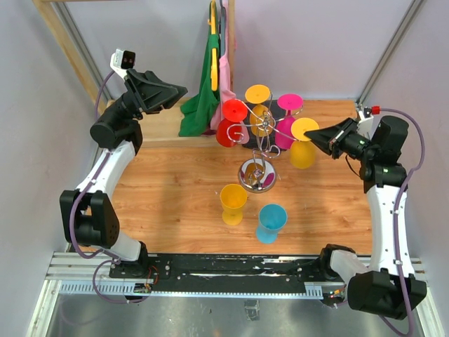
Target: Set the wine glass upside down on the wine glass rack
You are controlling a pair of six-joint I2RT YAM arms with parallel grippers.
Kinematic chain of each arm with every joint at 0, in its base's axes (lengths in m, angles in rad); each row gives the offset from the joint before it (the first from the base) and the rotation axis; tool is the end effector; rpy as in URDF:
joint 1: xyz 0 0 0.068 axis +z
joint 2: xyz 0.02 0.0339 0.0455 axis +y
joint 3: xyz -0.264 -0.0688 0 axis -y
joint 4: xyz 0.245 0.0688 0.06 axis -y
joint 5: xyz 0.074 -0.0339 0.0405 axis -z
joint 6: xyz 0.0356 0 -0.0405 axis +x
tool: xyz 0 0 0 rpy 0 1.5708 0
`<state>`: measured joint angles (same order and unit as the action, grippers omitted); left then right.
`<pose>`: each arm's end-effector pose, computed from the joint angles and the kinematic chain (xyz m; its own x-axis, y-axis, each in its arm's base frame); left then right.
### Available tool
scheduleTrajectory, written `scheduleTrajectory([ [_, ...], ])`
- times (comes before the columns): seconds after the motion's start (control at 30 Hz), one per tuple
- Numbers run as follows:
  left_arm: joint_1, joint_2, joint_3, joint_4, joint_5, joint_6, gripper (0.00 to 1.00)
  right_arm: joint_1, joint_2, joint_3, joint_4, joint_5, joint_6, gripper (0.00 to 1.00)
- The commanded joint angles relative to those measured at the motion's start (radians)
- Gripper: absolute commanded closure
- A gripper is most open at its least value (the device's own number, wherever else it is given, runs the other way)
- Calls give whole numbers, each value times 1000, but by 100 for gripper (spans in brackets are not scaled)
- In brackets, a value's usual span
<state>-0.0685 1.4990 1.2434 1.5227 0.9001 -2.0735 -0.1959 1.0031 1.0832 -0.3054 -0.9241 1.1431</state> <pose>0.2794 -0.0471 0.4647 -0.7008 -0.4978 -0.5110 0.7011 -0.3483 -0.6222 0.2120 -0.0131 0.3942 -0.6785 0.6936 -0.2421 -0.0685 0.2684 0.9609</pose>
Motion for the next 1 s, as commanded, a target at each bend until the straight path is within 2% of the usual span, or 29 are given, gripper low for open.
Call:
scheduleTrajectory([
  [0.0, 6, 6, 14, 123, 13, -104, 53, -18, 24, 27, 47, -5, -34, 99],
  [0.23, 6, 2, 9, 121, 11, -101, 53, -18, 63, 63, 61, -10, -53, 99],
  [0.7, 6, -10, 8, 111, 15, -95, 53, -18, 108, 130, 39, 0, -138, 73],
  [0.97, 6, -13, 6, 110, 17, -94, 52, -19, 134, 147, 21, 25, -187, 63],
])
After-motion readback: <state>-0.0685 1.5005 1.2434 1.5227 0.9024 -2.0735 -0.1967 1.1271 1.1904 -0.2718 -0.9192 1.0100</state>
